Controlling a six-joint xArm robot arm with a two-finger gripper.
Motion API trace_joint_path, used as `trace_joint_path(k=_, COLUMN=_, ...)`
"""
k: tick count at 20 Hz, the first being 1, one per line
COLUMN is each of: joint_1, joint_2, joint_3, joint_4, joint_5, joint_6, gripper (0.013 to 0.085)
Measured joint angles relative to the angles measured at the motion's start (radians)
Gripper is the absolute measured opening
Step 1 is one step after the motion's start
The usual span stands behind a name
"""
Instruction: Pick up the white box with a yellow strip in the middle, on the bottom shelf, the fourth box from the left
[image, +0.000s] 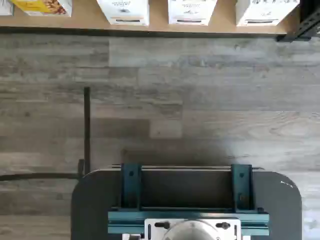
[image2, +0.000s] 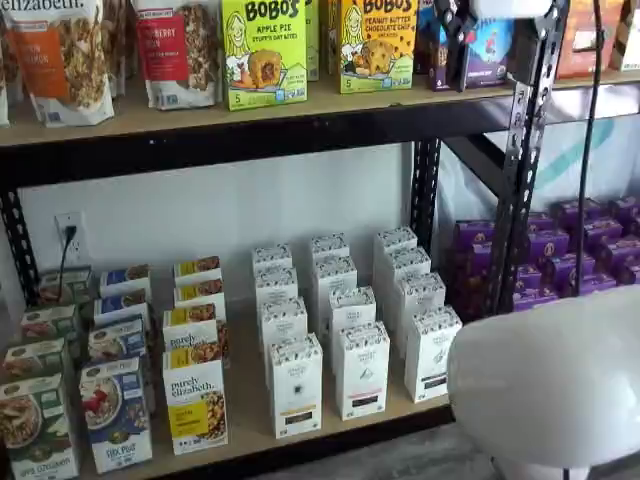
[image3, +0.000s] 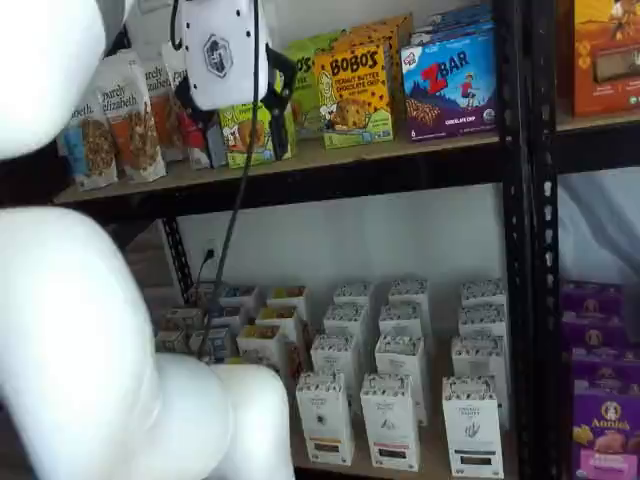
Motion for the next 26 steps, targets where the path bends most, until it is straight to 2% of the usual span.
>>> trace_joint_path(k=1, joint_1=-0.043, joint_2=-0.002, joint_3=0.01, joint_4=0.064, joint_5=-0.013, joint_6=-0.015, gripper=0.085)
trace_joint_path(k=2, joint_1=-0.047, joint_2=-0.002, joint_3=0.016, joint_4=0.084, joint_5=-0.021, joint_6=-0.012, gripper=0.085)
trace_joint_path(k=6, joint_1=0.014, joint_2=0.008, joint_3=0.034, joint_4=0.088, joint_5=-0.057, joint_6=0.043, gripper=0.085)
trace_joint_path(k=12, joint_1=0.095, joint_2=0.018, joint_3=0.069, joint_4=0.07, joint_5=-0.107, joint_6=0.114, gripper=0.085)
trace_joint_path(k=15, joint_1=0.14, joint_2=0.019, joint_3=0.096, joint_4=0.041, joint_5=-0.139, joint_6=0.148, gripper=0.085)
trace_joint_path(k=26, joint_1=0.241, joint_2=0.027, joint_3=0.194, joint_4=-0.021, joint_5=-0.255, joint_6=0.231, gripper=0.085)
